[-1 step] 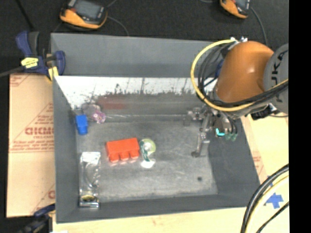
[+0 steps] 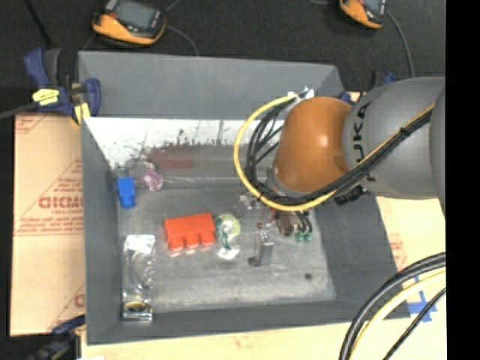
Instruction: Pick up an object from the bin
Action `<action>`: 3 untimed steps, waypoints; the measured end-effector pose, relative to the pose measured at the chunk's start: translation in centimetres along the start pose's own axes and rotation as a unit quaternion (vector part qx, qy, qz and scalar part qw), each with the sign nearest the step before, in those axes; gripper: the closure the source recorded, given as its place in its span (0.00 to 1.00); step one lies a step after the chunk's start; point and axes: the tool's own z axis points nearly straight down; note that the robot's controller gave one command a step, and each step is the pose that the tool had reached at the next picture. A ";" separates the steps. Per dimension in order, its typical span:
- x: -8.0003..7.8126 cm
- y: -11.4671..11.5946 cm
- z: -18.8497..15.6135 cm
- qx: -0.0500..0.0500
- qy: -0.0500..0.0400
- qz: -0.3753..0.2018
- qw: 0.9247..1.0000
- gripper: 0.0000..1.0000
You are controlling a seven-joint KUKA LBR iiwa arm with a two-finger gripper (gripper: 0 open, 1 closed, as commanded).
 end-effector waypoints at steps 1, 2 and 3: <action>-1.6 0.7 5.0 0.002 -0.001 -0.017 1.000 0.00; -4.3 0.1 7.5 0.001 -0.004 -0.005 1.000 0.00; -4.3 0.1 7.1 0.001 -0.005 -0.006 1.000 1.00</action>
Offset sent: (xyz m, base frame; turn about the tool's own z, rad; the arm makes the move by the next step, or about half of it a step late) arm 0.0151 0.0088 -0.0474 -0.0351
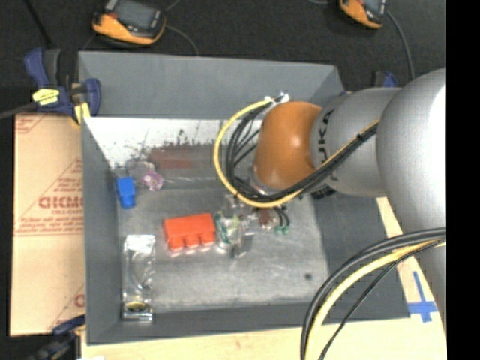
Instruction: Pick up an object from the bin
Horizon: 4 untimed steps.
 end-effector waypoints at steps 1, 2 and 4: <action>2.7 -0.6 -14.6 0.000 -0.001 0.014 1.000 1.00; 0.6 0.3 -8.7 0.001 0.004 0.195 0.981 1.00; -1.4 0.1 0.5 0.000 0.001 0.269 0.963 0.00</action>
Offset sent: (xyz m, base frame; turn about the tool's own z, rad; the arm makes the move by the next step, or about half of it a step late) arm -0.0289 -0.0089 0.1400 0.0348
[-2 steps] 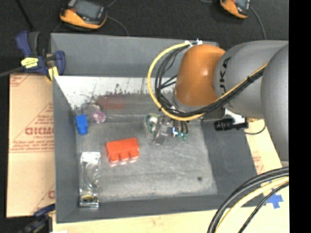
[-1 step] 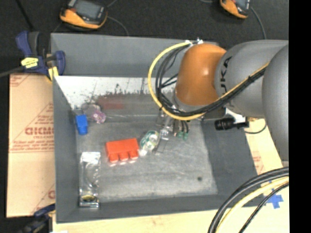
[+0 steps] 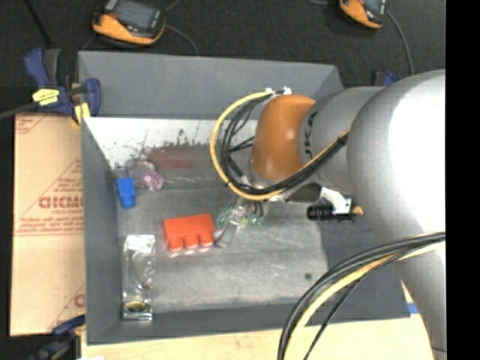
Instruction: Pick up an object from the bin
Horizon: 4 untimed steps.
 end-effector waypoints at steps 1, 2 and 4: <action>-4.1 1.6 -5.1 -0.001 -0.003 -0.016 1.000 0.00; 7.0 -3.4 -3.0 0.002 0.003 -0.262 0.965 0.00; 0.3 -0.5 -11.4 0.001 -0.001 -0.394 0.919 0.00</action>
Offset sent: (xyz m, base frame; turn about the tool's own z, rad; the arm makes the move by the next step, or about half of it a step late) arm 0.0392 -0.0033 0.0463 -0.0312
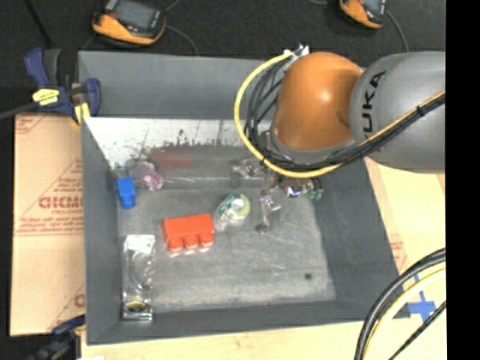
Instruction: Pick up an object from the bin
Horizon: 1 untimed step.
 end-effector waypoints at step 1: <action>-1.9 -0.3 9.6 -0.003 0.004 0.025 1.000 0.00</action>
Offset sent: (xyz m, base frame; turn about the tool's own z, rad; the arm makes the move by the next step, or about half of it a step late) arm 0.0202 0.0042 -0.0920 0.0499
